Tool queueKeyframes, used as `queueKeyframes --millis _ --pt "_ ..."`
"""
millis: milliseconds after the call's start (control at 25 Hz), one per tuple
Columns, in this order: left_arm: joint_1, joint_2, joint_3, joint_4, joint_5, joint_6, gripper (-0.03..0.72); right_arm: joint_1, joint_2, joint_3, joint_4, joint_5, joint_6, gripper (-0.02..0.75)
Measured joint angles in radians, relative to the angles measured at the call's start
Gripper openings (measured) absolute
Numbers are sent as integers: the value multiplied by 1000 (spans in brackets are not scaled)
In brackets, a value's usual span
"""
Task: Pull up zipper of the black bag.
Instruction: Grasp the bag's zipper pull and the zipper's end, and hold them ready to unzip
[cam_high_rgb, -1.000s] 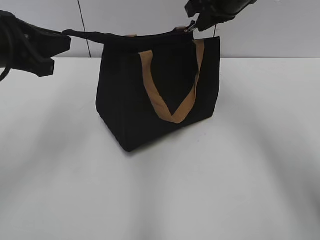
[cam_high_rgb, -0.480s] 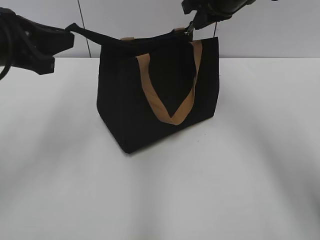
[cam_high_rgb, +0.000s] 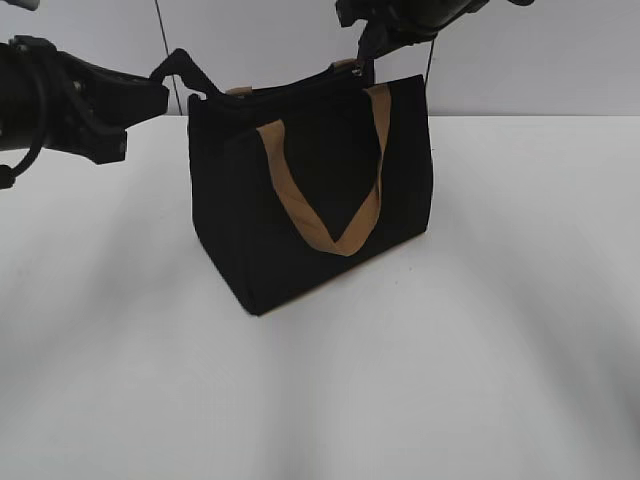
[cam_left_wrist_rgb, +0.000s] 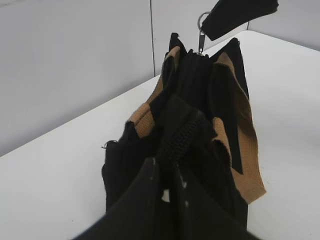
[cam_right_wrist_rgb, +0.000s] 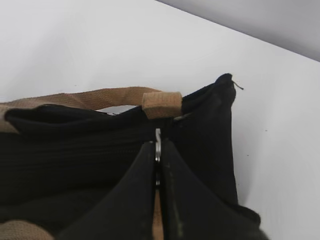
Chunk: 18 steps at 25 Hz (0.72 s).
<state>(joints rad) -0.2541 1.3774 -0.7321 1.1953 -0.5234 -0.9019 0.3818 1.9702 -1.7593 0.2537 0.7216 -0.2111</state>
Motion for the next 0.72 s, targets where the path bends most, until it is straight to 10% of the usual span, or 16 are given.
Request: queueKeyframes --millis 480,720 --pt "0 2 0 -9 -25 -19 52 0 -1 0 29 -2 2 267" --pt "0 2 0 -59 -25 -72 335 0 -28 0 29 16 2 330"
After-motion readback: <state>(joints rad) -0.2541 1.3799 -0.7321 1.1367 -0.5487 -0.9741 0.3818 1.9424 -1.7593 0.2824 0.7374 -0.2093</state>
